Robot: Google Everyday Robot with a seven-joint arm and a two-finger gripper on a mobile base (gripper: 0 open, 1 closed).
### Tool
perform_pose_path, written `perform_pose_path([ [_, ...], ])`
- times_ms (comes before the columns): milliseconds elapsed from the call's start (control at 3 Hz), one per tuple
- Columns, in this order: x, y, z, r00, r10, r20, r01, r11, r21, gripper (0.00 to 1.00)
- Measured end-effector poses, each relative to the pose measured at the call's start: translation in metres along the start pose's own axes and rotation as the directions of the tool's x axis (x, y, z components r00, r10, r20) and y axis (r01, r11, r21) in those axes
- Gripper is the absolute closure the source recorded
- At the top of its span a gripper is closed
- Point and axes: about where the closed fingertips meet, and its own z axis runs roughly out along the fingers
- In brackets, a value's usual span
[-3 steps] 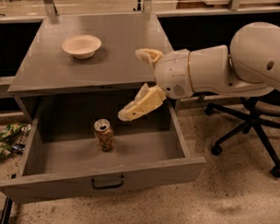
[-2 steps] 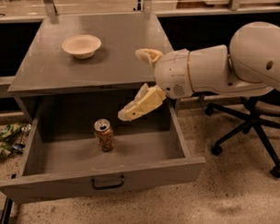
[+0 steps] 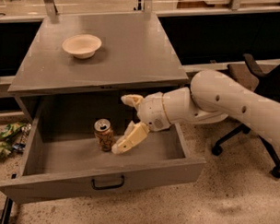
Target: Pick orange can from top drawer and place on counter
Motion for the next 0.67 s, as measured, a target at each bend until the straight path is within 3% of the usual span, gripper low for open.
perform_pose_path([
  [333,0.027,0.0,0.022,0.999,0.034,-0.013,-0.035,0.9979,-0.054,0.0],
  [667,0.053,-0.02,0.049,0.999,0.035,-0.027,-0.037,0.9971,-0.067,0.0],
])
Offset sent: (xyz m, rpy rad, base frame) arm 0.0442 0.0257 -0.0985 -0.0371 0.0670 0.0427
